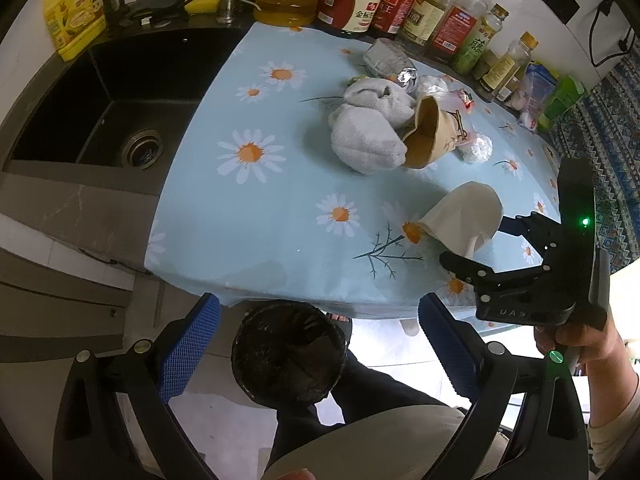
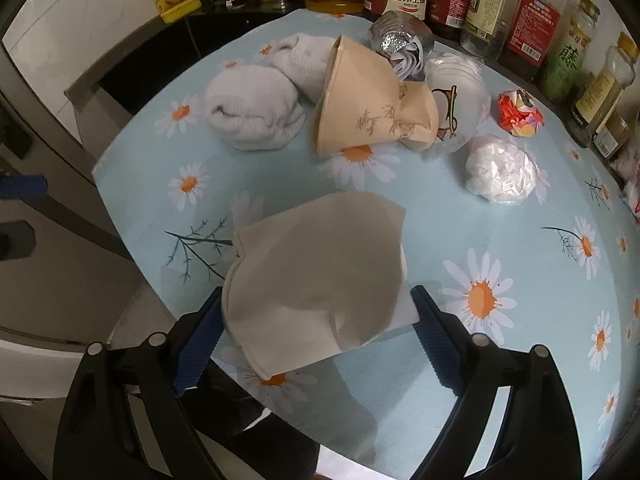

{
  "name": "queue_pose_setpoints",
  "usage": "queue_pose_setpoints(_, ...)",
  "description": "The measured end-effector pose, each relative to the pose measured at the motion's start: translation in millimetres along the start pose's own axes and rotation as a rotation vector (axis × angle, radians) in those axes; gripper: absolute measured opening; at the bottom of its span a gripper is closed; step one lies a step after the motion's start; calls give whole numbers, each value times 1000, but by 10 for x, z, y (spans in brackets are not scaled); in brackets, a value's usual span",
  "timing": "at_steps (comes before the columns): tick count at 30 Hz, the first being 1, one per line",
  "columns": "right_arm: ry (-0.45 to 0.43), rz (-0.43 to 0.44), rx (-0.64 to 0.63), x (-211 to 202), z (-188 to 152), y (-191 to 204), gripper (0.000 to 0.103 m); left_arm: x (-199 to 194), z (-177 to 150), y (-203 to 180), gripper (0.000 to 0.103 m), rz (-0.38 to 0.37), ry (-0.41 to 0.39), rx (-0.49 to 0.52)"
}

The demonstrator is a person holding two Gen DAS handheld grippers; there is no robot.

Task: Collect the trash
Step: 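Reach the right tool to the white paper tissue and close on it, then grasp the white knit cloth bundle with the left tool while the right tool lifts the tissue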

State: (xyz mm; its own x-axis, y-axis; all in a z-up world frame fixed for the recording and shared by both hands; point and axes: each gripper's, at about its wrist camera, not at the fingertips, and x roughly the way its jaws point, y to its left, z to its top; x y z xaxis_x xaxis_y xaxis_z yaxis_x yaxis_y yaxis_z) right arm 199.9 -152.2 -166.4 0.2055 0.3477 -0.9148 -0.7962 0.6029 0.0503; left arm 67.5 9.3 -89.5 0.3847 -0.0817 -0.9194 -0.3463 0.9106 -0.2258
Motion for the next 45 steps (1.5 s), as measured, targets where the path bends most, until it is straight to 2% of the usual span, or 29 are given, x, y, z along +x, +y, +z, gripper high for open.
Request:
queue_pose_setpoints(7,-32,17,26,-104,2,-50,87,61,68,-24,96,-15,11,5)
queue_pose_setpoints(10,-60,13,47,-198,-19,-103,87,103,131,-61,96,0,13,31)
queue_pose_setpoints(24,-182,36,213,-751,-245,-551,87,407,709,-421,96,-40,19,164)
queue_pose_setpoints(27,-189,60,235,-783,-291,-628,87,556,874,-490,96,-33,25,211)
queue_pose_setpoints(35,-179,67,260,-752,-379,-769,87,898,1181,-527,95,9,56,256)
queue_pose_setpoints(37,-178,70,268,-731,-390,-805,87,951,1209,-529,82,10,67,259)
queue_pose_setpoints(40,-177,77,279,-703,-387,-855,87,1034,1233,-513,72,21,85,256)
queue_pose_setpoints(42,-173,81,284,-683,-372,-871,87,1063,1249,-485,64,-8,96,239)
queue_pose_setpoints(45,-170,85,285,-655,-369,-883,87,1054,1242,-465,58,-16,87,229)
